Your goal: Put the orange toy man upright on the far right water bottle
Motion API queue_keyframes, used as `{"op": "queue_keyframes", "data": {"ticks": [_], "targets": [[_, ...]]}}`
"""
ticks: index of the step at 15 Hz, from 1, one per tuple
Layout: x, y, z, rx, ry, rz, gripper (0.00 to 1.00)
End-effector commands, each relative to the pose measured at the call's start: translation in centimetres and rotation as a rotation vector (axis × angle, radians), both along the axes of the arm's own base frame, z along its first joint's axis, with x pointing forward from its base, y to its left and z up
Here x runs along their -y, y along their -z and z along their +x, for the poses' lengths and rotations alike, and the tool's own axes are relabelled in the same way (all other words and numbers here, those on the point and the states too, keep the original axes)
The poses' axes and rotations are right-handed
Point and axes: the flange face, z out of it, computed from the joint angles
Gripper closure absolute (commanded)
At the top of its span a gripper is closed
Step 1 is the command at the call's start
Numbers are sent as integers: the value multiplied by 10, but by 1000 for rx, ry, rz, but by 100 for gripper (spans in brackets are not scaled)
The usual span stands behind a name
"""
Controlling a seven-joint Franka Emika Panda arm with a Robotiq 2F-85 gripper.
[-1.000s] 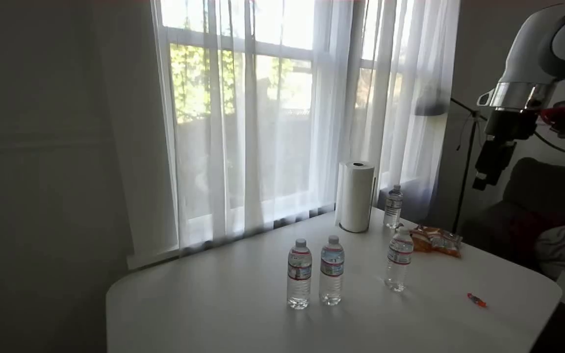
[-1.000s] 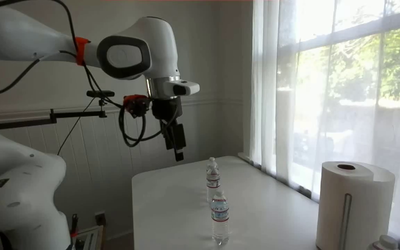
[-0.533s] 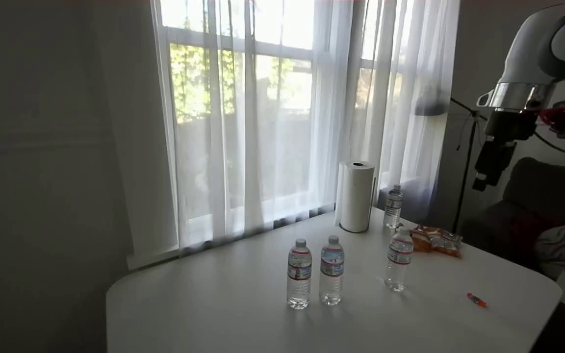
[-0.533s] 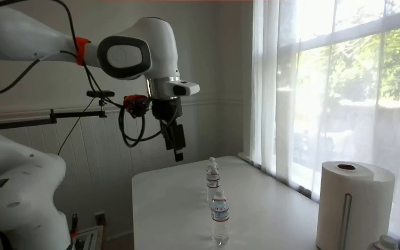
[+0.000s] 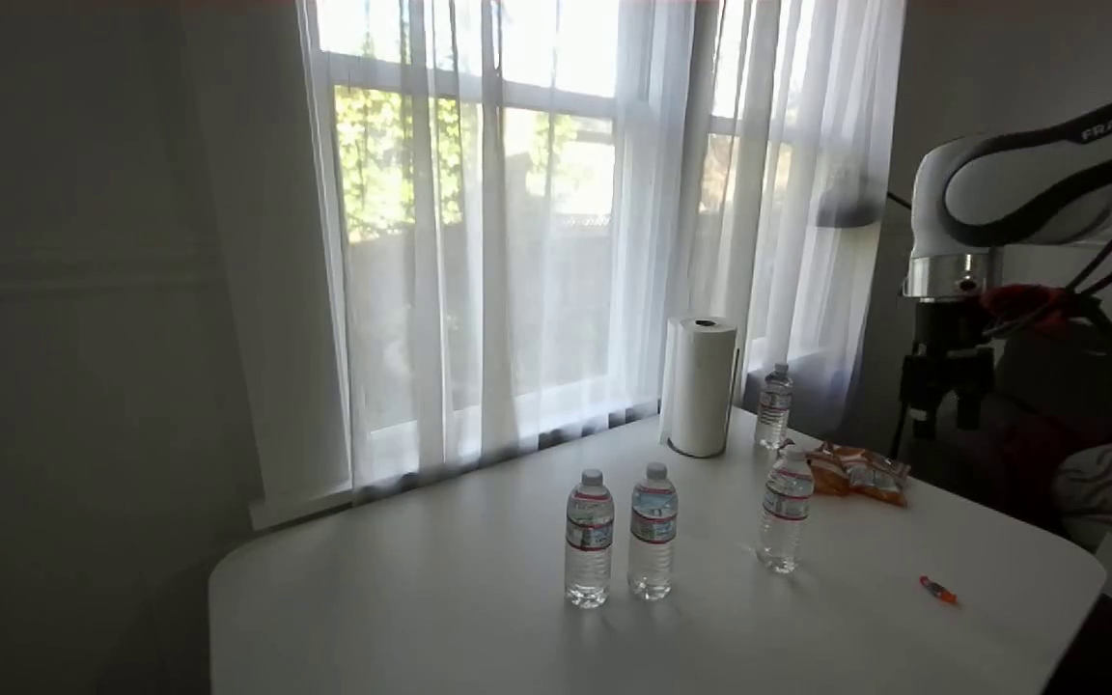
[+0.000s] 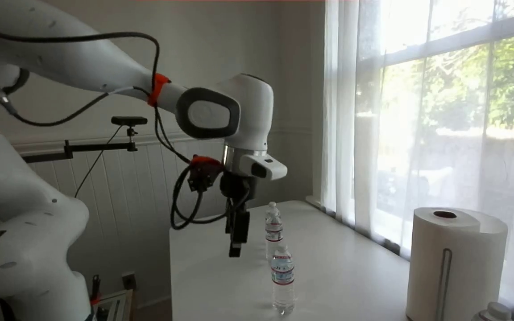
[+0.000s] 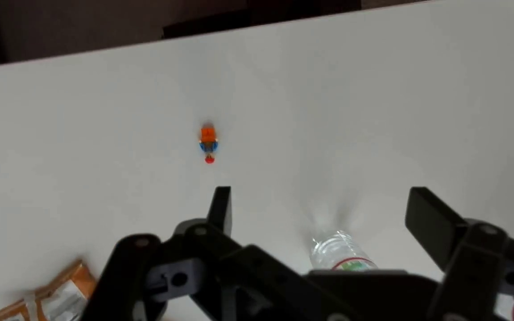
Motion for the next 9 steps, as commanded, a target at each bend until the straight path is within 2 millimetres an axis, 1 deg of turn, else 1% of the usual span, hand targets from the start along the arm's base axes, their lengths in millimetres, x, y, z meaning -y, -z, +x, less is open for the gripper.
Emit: {"op": "queue_keyframes", "data": {"ticks": [1, 6, 9], "targets": [[39, 32, 18, -167, 34, 17, 0], [89, 82, 17, -366, 43, 40, 0], [105, 118, 15, -445, 39, 59, 0]]}}
